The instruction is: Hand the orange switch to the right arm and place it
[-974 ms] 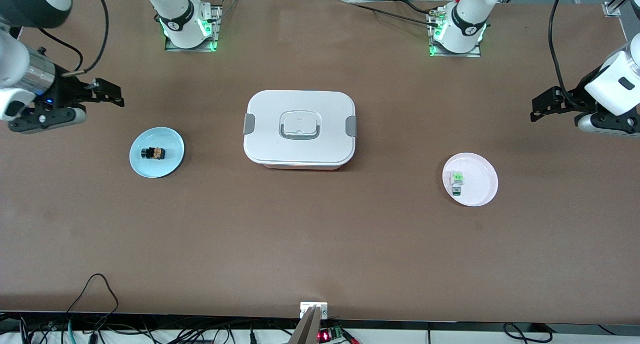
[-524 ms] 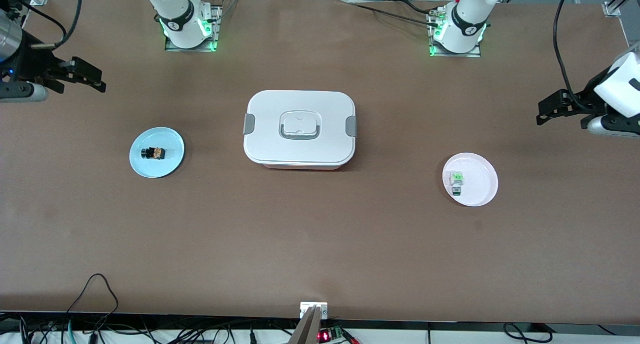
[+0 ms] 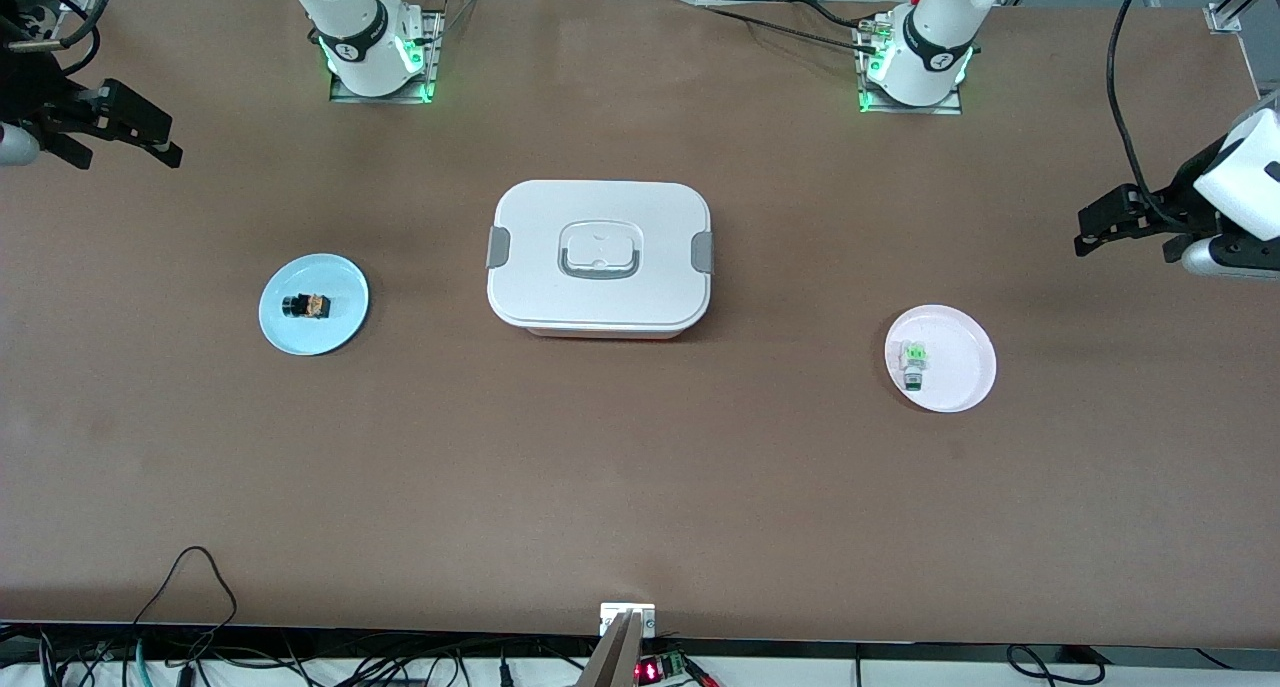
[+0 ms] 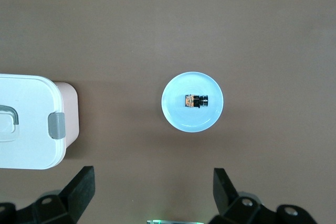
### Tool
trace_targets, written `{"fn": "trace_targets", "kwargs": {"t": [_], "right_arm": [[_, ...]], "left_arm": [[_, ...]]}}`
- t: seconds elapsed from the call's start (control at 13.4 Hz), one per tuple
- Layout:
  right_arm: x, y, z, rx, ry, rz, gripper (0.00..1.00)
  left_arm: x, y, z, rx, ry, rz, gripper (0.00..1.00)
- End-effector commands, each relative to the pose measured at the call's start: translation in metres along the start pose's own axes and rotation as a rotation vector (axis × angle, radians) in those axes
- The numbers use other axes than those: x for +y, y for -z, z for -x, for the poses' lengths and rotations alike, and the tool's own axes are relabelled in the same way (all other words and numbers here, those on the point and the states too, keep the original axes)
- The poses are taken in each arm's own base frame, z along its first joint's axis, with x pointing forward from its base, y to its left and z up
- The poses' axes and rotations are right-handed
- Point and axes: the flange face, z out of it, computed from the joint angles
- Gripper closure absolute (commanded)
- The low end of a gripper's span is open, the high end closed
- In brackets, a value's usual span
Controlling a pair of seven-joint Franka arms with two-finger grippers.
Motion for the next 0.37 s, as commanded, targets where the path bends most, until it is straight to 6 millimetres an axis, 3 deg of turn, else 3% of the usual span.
{"fn": "trace_targets", "kwargs": {"t": [0.0, 0.3], "right_arm": [[0.002, 0.006, -0.011, 0.049, -0.015, 0.052, 0.00], [0.006, 0.000, -0.020, 0.048, -0.023, 0.056, 0.00]], "left_arm": [[0.005, 0.006, 0.002, -0.002, 0.049, -0.006, 0.00], [0.016, 0.006, 0.005, -0.019, 0.108, -0.007, 0.00]]}}
